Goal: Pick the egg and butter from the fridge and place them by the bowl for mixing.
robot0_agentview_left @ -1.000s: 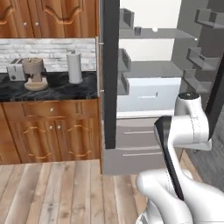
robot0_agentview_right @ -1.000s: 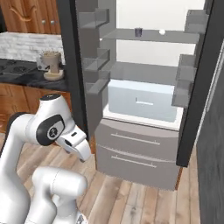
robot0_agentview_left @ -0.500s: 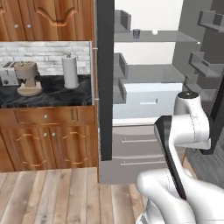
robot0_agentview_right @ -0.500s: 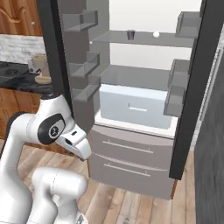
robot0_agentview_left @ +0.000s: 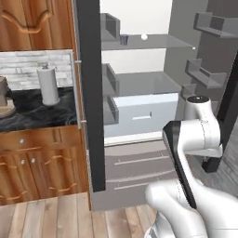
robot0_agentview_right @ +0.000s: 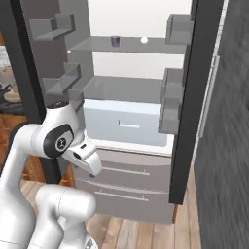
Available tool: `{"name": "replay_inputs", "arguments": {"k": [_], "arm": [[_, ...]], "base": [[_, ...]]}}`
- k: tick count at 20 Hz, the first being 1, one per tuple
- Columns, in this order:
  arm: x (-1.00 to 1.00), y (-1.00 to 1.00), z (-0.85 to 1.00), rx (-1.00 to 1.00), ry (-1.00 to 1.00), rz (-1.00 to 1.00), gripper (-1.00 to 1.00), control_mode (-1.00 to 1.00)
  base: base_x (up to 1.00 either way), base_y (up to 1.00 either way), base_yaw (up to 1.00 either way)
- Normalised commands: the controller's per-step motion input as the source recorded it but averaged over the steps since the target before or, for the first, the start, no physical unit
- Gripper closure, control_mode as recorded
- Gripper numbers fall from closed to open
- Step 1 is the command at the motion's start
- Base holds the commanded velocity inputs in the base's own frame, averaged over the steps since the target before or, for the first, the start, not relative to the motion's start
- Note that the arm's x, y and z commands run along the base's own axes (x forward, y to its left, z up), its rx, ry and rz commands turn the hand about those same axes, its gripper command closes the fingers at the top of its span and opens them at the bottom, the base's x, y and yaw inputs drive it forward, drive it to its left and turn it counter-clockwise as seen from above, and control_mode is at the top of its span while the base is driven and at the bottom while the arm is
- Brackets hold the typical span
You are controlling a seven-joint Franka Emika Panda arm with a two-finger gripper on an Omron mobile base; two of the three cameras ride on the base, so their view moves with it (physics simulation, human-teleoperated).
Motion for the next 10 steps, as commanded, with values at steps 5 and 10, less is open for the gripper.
{"name": "replay_inputs", "arguments": {"k": [5,10], "arm": [[0.0,0.0,0.0,0.0,0.0,0.0,-1.0,1.0],[0.0,0.0,0.0,0.0,0.0,0.0,-1.0,1.0]], "base": [[0.43,0.01,-0.05],[0.58,0.0,0.0]]}}
